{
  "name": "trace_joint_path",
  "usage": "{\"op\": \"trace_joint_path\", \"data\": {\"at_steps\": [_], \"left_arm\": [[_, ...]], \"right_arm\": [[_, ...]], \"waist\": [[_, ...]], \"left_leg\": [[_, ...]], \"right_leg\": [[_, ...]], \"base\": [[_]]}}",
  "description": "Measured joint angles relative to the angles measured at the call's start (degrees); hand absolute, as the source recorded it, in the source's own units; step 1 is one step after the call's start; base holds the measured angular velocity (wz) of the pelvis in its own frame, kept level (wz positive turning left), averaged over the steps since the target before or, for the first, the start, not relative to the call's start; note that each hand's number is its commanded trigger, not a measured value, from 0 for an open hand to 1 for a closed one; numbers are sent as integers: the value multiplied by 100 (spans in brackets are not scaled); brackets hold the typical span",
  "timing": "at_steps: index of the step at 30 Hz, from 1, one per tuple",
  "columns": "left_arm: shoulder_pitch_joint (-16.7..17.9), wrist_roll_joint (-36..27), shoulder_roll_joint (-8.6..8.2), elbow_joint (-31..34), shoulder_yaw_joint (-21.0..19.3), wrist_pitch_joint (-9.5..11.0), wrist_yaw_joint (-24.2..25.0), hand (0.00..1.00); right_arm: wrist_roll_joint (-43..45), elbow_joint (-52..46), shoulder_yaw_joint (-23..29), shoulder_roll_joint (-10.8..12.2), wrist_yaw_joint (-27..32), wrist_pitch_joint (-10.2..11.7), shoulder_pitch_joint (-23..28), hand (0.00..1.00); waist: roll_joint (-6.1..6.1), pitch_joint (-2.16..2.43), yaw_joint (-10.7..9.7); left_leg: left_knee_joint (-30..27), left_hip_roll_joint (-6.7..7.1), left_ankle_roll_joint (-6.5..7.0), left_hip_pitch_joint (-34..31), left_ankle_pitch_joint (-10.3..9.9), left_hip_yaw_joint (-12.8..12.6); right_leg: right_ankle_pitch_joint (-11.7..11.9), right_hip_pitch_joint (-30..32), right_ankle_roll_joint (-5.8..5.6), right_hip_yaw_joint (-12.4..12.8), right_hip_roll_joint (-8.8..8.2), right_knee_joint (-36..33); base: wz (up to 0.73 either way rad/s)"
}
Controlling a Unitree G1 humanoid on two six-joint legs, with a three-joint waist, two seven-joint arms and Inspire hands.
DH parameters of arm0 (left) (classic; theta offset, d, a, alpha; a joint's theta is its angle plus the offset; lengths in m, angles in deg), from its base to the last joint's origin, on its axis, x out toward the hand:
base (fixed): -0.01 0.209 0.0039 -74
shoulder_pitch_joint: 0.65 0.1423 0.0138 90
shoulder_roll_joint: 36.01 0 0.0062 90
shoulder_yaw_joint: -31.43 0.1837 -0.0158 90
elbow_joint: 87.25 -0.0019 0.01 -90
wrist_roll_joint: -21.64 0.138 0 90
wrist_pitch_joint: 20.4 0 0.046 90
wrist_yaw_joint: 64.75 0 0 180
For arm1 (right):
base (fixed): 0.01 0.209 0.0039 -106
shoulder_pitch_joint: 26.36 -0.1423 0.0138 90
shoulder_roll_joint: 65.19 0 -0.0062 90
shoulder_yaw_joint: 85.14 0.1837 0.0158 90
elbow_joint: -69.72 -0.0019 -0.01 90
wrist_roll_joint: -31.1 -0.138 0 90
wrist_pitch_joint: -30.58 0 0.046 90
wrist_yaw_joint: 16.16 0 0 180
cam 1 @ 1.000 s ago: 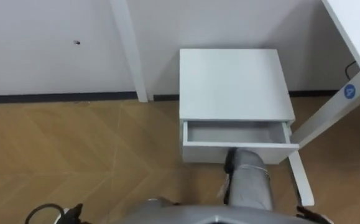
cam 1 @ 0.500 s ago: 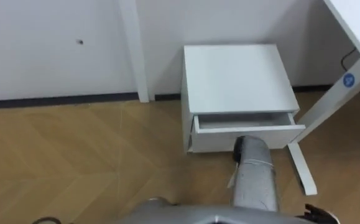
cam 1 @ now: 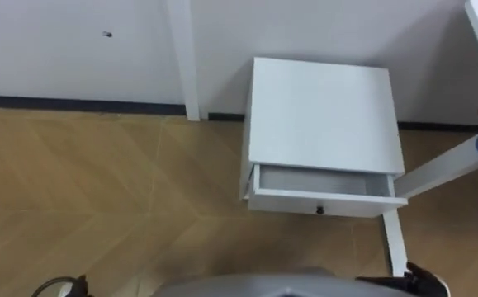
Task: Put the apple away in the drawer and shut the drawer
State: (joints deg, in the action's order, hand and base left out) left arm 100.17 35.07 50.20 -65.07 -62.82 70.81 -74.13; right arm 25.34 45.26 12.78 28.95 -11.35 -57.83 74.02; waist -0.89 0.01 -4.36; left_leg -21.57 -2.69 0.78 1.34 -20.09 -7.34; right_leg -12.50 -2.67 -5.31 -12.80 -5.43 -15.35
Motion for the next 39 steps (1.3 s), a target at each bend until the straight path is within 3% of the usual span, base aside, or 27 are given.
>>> {"op": "trace_joint_path", "data": {"at_steps": [1,2,3,4,5,6,7,8,9,10,11,14,18,20,26,39], "left_arm": [[-6,-14,-25,76,1,0,7,0],[-30,-29,-38,128,7,11,28,0],[-89,-27,-46,118,22,19,45,0],[-308,-19,-83,158,132,29,93,0],[-494,16,-157,313,248,78,117,0],[-463,11,-147,360,238,98,115,0],[-449,8,-130,289,203,100,100,0],[-385,13,-117,157,206,29,105,0],[-360,11,-123,107,207,-17,112,0],[-321,6,-123,81,214,-80,147,0],[-290,7,-177,27,219,-104,194,0],[-311,63,-220,29,101,-70,293,0],[-400,82,-233,35,-13,-41,395,0],[-474,91,-232,10,-20,-32,434,0],[-301,71,-240,-114,-17,-40,494,0],[-231,78,-245,-183,-14,-47,515,0]], "right_arm": [[9,23,-6,61,-3,36,-5,0],[44,57,-39,137,-7,51,-25,0],[65,78,-42,184,-13,88,-30,0],[90,174,23,210,-40,189,39,0],[187,397,167,184,-75,210,35,0],[266,546,219,218,-78,199,-51,0],[378,653,217,257,-130,235,-140,0],[386,655,193,279,-214,314,-161,0],[381,645,174,276,-235,359,-162,0],[381,629,98,271,-236,381,-161,0],[432,659,-5,212,-232,321,-77,0],[657,744,-10,203,-274,118,-97,0],[833,843,-8,194,-533,36,-130,0],[961,878,-5,193,-674,-28,-141,0],[1113,879,-5,194,-882,-196,-97,0],[1501,868,9,196,-974,-275,-138,0]], "waist": [[-13,0,-4],[-134,-49,-22],[-209,-40,-51],[-307,-9,-56],[-196,11,-6],[-271,-4,128],[-260,-13,321],[-174,-48,386],[-113,-54,392],[-97,-83,374],[-32,-30,214],[47,-55,206],[102,-44,134],[84,-70,129],[73,-13,48],[125,-10,-11]], "left_leg": [[70,-47,-46,85,82,-3],[-296,-65,-87,-86,142,-76],[-535,-16,-71,-311,125,-157],[-146,306,53,-809,150,-138],[432,476,372,-1207,1021,-186],[433,462,404,-1160,1100,-404],[539,442,413,-995,1131,-472],[546,377,408,-852,1129,-288],[548,330,392,-791,1120,-167],[562,311,345,-659,1110,-94],[642,280,248,-511,1062,-69],[967,203,177,-190,1060,-364],[1072,169,102,-45,1020,-511],[1095,155,96,30,953,-583],[1061,159,104,147,892,-679],[1101,160,82,238,801,-768]], "right_leg": [[26,-117,44,21,57,102],[71,-274,118,275,26,241],[72,-365,119,579,-51,362],[70,-382,117,903,-190,476],[19,-191,98,817,-244,367],[-50,-114,49,745,-303,240],[-142,-38,54,432,-277,178],[-167,37,159,348,-120,307],[-122,116,230,269,-24,388],[224,261,409,80,75,671],[377,184,463,-51,95,564],[366,62,479,130,196,570],[322,65,540,188,235,533],[223,79,540,226,252,443],[167,65,529,349,253,324],[100,54,497,495,262,268]], "base": [[18],[37],[92],[126],[99],[10],[-66],[-68],[-51],[0],[12],[-22],[-21],[-17],[-11],[-5]]}}
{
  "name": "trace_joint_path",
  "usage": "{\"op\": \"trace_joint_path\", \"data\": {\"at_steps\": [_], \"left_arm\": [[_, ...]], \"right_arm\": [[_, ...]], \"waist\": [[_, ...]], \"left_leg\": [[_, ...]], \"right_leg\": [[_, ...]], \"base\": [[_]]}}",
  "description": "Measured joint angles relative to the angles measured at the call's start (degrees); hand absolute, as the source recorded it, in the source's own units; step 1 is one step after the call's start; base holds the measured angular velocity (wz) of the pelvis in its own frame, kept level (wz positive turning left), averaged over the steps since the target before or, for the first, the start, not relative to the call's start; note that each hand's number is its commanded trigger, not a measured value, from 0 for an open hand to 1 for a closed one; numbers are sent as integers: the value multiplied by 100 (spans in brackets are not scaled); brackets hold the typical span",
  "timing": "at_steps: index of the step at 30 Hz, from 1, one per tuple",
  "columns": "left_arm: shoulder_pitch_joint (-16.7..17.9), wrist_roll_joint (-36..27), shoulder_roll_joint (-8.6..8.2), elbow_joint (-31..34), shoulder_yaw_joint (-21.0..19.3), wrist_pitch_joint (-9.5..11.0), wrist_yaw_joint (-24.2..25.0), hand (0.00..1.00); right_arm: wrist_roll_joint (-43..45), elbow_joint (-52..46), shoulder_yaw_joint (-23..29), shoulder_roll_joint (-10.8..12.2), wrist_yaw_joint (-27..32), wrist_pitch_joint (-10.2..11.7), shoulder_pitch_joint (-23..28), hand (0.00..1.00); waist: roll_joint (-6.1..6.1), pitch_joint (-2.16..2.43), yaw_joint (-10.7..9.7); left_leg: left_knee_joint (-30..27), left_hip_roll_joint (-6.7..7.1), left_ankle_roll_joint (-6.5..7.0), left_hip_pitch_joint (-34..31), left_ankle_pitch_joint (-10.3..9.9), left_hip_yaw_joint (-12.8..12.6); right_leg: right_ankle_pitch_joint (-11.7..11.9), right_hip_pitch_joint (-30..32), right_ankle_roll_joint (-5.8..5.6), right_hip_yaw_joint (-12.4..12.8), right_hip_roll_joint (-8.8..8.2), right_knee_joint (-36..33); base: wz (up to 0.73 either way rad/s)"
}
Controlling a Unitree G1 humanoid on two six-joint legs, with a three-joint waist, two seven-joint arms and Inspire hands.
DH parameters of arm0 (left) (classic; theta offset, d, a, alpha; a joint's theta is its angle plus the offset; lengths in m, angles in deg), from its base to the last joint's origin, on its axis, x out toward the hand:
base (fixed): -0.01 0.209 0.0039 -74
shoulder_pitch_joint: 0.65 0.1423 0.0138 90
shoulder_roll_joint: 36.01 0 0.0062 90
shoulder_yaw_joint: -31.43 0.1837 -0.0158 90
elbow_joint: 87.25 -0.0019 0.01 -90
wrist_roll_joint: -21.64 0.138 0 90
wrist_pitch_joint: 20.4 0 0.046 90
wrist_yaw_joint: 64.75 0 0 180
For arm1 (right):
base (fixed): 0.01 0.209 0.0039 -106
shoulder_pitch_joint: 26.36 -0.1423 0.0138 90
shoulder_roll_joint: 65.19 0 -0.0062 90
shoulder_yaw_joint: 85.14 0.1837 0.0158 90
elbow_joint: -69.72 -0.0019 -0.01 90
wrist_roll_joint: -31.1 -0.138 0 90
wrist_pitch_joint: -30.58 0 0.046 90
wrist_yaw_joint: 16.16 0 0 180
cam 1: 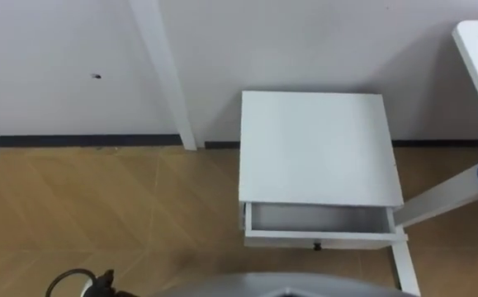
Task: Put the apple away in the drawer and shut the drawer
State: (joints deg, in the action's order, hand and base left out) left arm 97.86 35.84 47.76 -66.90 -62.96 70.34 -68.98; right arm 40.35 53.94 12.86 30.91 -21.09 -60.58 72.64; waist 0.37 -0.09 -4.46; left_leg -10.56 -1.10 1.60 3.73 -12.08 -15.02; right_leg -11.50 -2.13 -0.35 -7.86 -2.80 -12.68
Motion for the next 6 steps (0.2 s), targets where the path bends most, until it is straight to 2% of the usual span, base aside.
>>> {"op": "trace_joint_path", "data": {"at_steps": [3,6], "left_arm": [[2,8,0,-51,1,-75,53,0],[2,11,0,-119,1,-117,117,0]], "right_arm": [[41,1,1,0,-7,-21,-7,0],[82,3,3,-3,-19,-23,-7,0]], "waist": [[25,-2,2],[50,-22,1]], "left_leg": [[-5,-2,3,15,-29,-28],[-16,-5,9,35,-59,-42]], "right_leg": [[-5,-1,-8,21,2,-3],[-9,-14,-15,33,10,-12]], "base": [[-5],[-4]]}}
